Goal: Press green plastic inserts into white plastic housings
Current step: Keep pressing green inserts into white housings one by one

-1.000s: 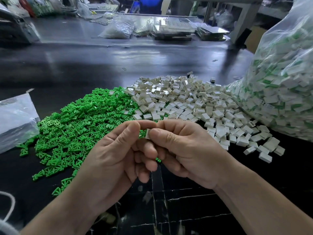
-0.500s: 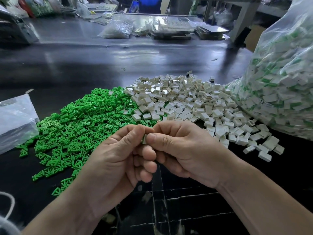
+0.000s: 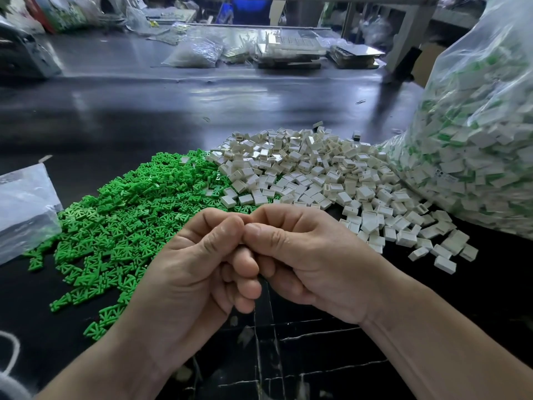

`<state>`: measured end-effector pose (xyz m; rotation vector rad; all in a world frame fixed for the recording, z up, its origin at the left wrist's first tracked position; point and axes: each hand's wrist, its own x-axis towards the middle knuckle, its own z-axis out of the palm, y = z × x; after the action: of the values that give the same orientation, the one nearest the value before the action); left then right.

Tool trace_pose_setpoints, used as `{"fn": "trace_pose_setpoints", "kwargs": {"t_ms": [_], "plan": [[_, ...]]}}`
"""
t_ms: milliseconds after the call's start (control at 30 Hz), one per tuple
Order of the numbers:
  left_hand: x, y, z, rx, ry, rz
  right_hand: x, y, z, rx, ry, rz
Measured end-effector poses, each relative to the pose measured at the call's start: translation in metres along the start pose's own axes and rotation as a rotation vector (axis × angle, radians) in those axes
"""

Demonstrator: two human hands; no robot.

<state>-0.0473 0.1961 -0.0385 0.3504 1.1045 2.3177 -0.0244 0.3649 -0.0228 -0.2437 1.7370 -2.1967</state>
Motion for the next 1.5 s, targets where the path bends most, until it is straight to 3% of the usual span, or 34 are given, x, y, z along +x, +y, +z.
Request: {"fn": "trace_pose_setpoints", "kwargs": {"t_ms": [400, 500, 567, 667, 733, 800, 867, 933, 1033, 1300, 1500], "plan": [[0.0, 0.0, 0.002, 0.048, -0.037, 0.075, 0.0, 0.002, -0.001, 0.072, 0.018, 0.006], [0.002, 0.003, -0.004, 0.137, 0.062, 0.105, 0.003, 0.003, -0.002, 0.139, -0.001, 0.014], [0.002, 0.004, -0.01, 0.365, 0.21, 0.179, 0.005, 0.003, -0.005, 0.327, -0.069, -0.004], [0.005, 0.002, -0.025, 1.271, 0.382, 0.415, 0.008, 0.001, -0.013, 0.606, -0.13, -0.045], [0.012, -0.002, -0.03, 1.754, 0.242, 0.395, 0.009, 0.002, -0.016, 0.624, -0.079, -0.025], [0.017, -0.01, -0.033, 1.952, 0.121, 0.27, 0.01, 0.002, -0.018, 0.534, 0.023, 0.025], [0.019, -0.013, -0.033, 2.083, 0.034, 0.286, 0.01, 0.002, -0.019, 0.313, 0.156, 0.049], [0.019, -0.01, -0.032, 2.1, 0.035, 0.348, 0.01, 0.002, -0.021, 0.135, 0.267, 0.036], [0.02, -0.007, -0.033, 2.074, 0.076, 0.401, 0.009, 0.001, -0.022, 0.064, 0.319, 0.029], [0.02, -0.011, -0.031, 2.113, 0.118, 0.335, 0.009, 0.01, -0.02, -0.348, 0.346, 0.038], [0.02, -0.008, -0.027, 2.061, 0.12, 0.411, 0.007, 0.011, -0.016, -0.479, 0.301, 0.026]]}}
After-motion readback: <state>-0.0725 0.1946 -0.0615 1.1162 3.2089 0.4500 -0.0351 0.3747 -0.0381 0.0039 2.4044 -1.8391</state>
